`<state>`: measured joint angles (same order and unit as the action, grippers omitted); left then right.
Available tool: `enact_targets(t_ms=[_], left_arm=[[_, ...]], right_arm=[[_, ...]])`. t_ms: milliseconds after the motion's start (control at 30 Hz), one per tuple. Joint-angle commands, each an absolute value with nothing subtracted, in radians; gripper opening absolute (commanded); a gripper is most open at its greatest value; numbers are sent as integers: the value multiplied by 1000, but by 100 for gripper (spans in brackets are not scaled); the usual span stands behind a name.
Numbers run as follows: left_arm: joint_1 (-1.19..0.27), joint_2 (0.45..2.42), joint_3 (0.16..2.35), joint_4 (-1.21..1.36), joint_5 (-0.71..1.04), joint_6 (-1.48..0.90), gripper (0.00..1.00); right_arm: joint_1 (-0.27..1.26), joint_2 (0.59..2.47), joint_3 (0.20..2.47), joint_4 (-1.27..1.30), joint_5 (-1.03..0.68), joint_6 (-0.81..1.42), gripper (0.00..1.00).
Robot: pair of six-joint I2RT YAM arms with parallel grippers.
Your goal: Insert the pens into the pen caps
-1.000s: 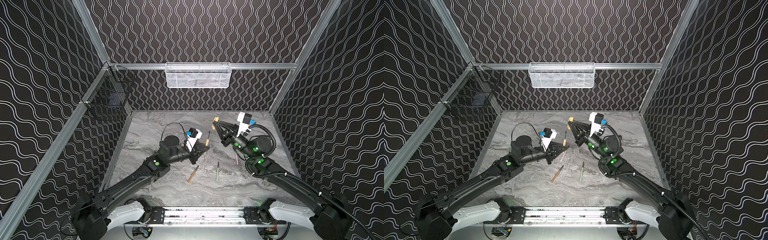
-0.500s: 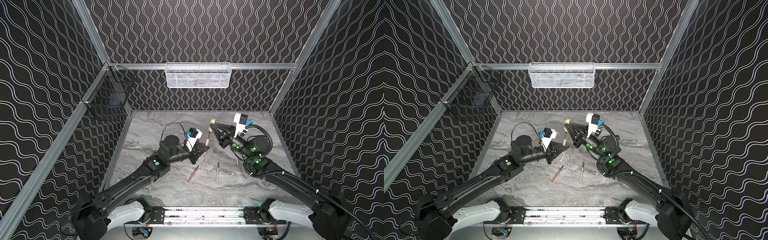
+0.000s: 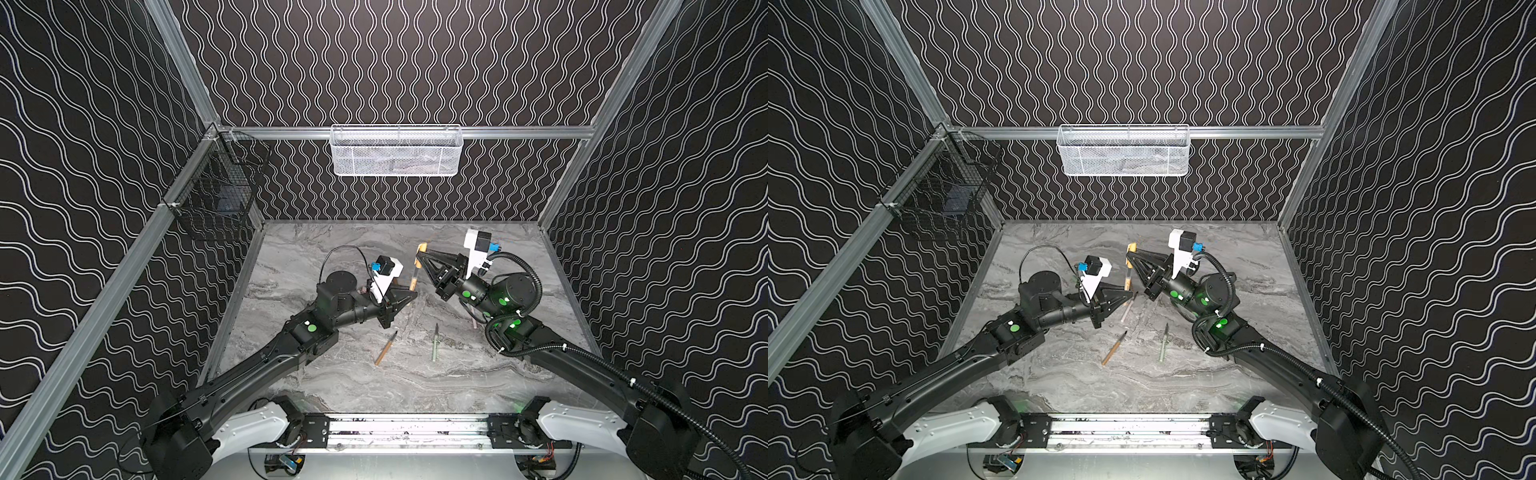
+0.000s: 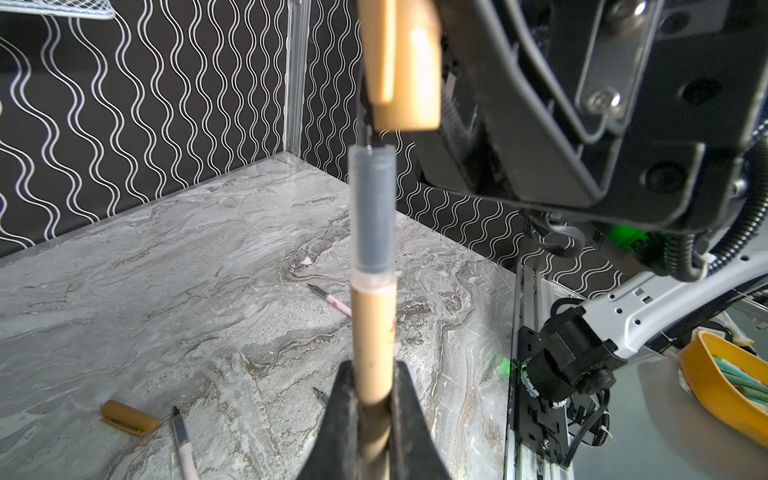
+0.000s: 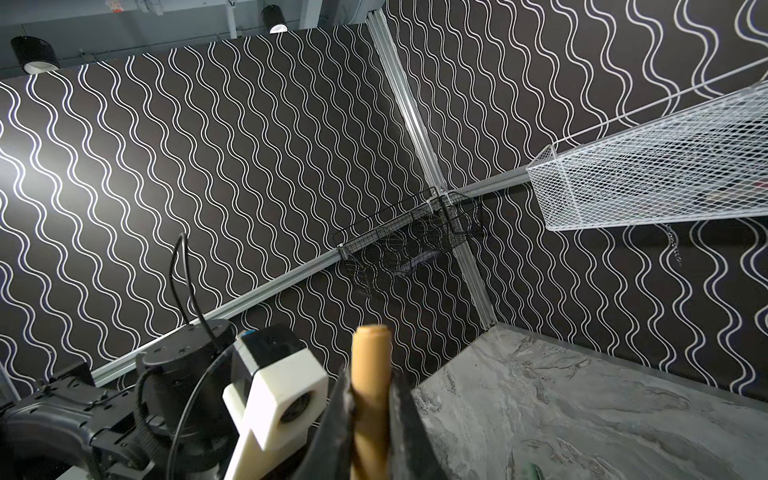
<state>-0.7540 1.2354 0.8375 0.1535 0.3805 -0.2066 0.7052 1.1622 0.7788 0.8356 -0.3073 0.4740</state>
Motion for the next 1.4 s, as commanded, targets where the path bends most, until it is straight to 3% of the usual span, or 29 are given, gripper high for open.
enact_targets(t_ms=[0,1367], left_arm=[[-756,1230,836,187,380,-202,0],[-758,1238,842,181,387,-209,0]], right_arm=[[706,1160,769,857,-301,475,5],[713,1161,809,821,-254,399,4]])
